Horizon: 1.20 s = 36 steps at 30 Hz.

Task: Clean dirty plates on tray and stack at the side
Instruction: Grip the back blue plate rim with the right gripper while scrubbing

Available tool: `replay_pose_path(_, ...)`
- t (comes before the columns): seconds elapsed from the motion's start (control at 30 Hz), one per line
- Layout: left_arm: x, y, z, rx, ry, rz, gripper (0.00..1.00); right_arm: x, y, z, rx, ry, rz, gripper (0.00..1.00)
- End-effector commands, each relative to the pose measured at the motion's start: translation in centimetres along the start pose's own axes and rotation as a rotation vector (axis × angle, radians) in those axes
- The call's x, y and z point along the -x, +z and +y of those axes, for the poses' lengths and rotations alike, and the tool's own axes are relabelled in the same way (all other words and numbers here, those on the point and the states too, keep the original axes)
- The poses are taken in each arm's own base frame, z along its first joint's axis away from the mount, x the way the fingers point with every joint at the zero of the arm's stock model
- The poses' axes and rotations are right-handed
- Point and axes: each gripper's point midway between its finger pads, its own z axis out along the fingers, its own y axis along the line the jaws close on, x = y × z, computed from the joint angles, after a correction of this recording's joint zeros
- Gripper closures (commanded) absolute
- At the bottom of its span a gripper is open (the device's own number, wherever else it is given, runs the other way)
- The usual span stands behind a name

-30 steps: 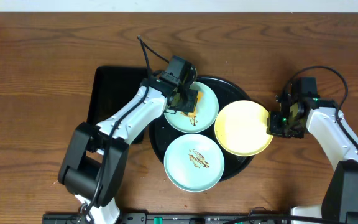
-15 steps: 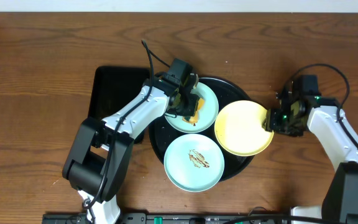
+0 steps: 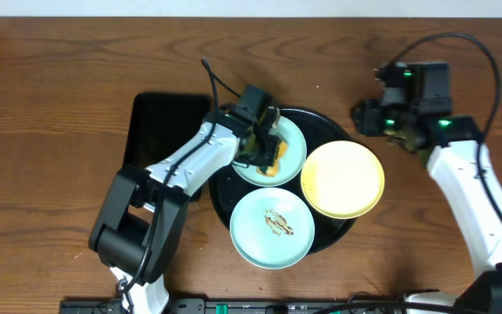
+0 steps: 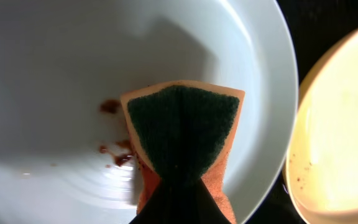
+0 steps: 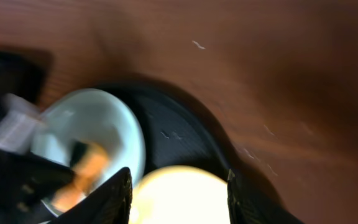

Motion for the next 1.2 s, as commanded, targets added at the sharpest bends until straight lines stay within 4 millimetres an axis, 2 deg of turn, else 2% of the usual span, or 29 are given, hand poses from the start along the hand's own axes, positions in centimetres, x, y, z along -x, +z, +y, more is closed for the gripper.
replay_pose_path(0.0, -0.6, 0.7, -1.1, -0.021, 0.041, 0.016, 0.93, -0.4, 2.2, 2.5, 0.049, -0.065, 0.017, 0.55)
replay_pose_path(0.2, -1.7, 2.4, -1.2, -0.014, 0.049, 0.060, 0.93, -1.4, 6.7, 5.0, 0.098, -0.115, 0.040, 0.55)
replay_pose_path(0.47, -2.2, 3.6, -0.1, 0.028, 0.041, 0.084, 0.93, -4.8, 12.2, 5.4, 0.110, -0.102, 0.134, 0.55)
replay_pose_path(0.63, -2.0, 3.6, 0.4, 0.054, 0.039, 0.075, 0.92, -8.0, 14.8, 5.3, 0.110, -0.101, 0.228, 0.60)
replay_pose_path(0.8, -1.7, 3.6, 0.5, 0.056, 0.041, 0.063, 0.93, -9.7, 15.9, 5.0, 0.100, -0.094, 0.274, 0.75)
replay_pose_path(0.9, -1.3, 3.5, 1.6, 0.122, 0.043, 0.043, 0.93, -9.9, 16.1, 4.3, 0.058, -0.070, 0.279, 0.86)
replay_pose_path(1.03, -0.7, 3.3, 3.0, 0.193, 0.041, 0.015, 0.92, -10.1, 16.0, 3.1, -0.010, -0.046, 0.285, 0.95)
replay_pose_path(1.17, 0.1, 3.1, 4.1, 0.207, 0.013, -0.010, 0.93, -10.5, 15.9, 2.9, -0.023, -0.044, 0.303, 0.99)
